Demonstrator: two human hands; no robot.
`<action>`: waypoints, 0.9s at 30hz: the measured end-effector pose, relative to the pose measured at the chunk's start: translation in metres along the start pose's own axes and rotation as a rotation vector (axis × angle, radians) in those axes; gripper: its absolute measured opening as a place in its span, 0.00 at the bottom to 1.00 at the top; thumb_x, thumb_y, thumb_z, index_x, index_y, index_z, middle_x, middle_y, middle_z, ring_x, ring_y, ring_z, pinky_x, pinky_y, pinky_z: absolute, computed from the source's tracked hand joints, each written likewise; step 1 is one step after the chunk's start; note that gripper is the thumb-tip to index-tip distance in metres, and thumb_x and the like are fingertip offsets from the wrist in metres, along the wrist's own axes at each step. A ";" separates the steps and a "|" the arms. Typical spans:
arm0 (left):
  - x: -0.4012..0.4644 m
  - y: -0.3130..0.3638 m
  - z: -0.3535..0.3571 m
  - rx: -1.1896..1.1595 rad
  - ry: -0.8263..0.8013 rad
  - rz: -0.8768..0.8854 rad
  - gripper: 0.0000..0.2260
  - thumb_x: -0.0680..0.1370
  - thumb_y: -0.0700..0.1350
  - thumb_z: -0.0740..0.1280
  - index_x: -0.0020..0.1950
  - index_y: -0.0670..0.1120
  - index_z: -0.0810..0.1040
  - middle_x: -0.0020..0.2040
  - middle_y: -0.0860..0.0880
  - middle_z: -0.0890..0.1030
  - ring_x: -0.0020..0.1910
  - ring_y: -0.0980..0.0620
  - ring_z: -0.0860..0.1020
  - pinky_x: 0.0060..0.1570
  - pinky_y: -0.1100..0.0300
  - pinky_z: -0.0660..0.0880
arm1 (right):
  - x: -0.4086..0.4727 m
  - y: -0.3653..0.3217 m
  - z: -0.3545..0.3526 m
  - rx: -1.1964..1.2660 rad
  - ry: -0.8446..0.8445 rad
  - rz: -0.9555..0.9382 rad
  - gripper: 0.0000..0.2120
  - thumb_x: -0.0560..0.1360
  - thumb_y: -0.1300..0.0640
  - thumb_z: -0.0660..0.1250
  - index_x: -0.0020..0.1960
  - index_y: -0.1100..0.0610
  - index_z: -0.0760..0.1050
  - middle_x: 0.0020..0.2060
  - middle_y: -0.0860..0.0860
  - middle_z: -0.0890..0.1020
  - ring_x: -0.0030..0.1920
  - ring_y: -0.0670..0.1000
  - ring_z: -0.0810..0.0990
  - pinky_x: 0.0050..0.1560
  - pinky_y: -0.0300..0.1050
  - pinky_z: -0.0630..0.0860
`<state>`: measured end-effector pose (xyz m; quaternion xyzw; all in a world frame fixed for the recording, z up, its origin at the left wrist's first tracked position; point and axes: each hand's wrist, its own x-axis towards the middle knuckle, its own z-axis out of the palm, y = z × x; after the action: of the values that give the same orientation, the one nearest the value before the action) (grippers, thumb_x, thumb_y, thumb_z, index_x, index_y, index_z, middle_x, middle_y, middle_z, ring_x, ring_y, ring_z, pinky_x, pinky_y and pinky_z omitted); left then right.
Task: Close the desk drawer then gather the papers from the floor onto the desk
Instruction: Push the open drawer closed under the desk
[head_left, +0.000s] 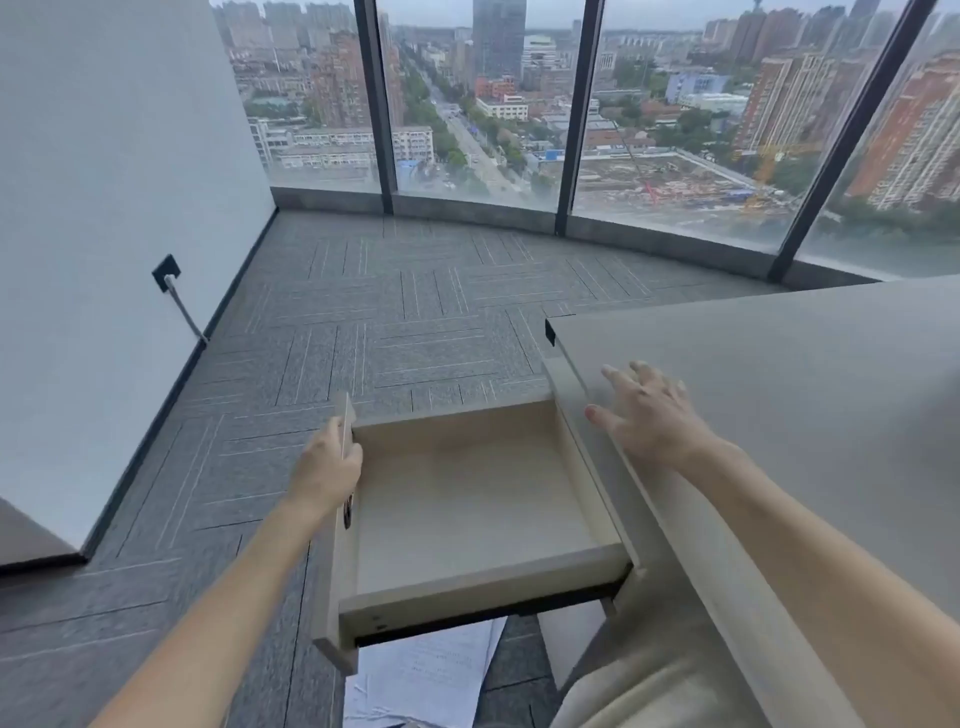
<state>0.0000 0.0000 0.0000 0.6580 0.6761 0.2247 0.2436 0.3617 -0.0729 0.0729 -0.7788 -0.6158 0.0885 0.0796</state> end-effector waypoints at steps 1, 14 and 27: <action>0.002 -0.005 -0.001 -0.003 0.017 -0.037 0.23 0.80 0.43 0.59 0.75 0.39 0.63 0.72 0.38 0.70 0.70 0.39 0.68 0.66 0.48 0.65 | 0.001 -0.001 0.004 -0.037 -0.008 0.012 0.34 0.78 0.37 0.58 0.80 0.49 0.56 0.79 0.61 0.56 0.80 0.60 0.52 0.78 0.63 0.45; 0.020 -0.063 0.021 -0.589 -0.128 -0.407 0.10 0.80 0.36 0.60 0.46 0.45 0.80 0.38 0.43 0.81 0.33 0.47 0.78 0.34 0.59 0.77 | 0.003 -0.001 0.019 -0.060 0.120 0.034 0.31 0.77 0.39 0.59 0.77 0.46 0.61 0.78 0.58 0.60 0.79 0.59 0.54 0.78 0.61 0.46; 0.013 -0.023 0.074 -0.792 -0.246 -0.330 0.08 0.82 0.39 0.60 0.49 0.39 0.78 0.43 0.42 0.82 0.38 0.48 0.80 0.30 0.64 0.80 | 0.002 -0.001 0.020 -0.031 0.153 0.044 0.30 0.76 0.40 0.60 0.76 0.46 0.63 0.77 0.58 0.63 0.79 0.58 0.56 0.79 0.60 0.47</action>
<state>0.0279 0.0111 -0.0730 0.4194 0.5998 0.3445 0.5879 0.3561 -0.0704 0.0533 -0.7977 -0.5921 0.0208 0.1124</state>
